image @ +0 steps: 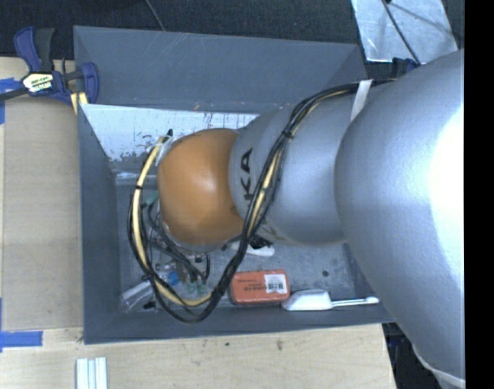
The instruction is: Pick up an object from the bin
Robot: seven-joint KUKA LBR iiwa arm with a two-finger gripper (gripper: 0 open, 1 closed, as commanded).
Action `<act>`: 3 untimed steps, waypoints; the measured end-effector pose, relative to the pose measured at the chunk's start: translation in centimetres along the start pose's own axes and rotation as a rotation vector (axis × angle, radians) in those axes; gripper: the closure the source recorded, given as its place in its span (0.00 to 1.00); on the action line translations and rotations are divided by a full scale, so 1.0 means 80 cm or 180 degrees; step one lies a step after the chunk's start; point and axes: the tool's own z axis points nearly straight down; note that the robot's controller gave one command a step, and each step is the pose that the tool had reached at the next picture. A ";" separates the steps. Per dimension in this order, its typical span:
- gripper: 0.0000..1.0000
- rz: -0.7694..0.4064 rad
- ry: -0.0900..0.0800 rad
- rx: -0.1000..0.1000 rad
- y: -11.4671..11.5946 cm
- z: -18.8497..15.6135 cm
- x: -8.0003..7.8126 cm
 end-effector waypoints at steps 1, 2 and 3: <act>0.00 0.0013 -0.0024 -0.0007 -0.001 -0.006 -0.003; 0.00 -0.0368 -0.0044 -0.0010 -0.001 0.034 -0.008; 0.00 -0.1459 -0.0024 0.0000 0.001 0.060 -0.016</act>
Offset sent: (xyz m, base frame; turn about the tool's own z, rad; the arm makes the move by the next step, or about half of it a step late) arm 0.0060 -0.0018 -0.0571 -0.2026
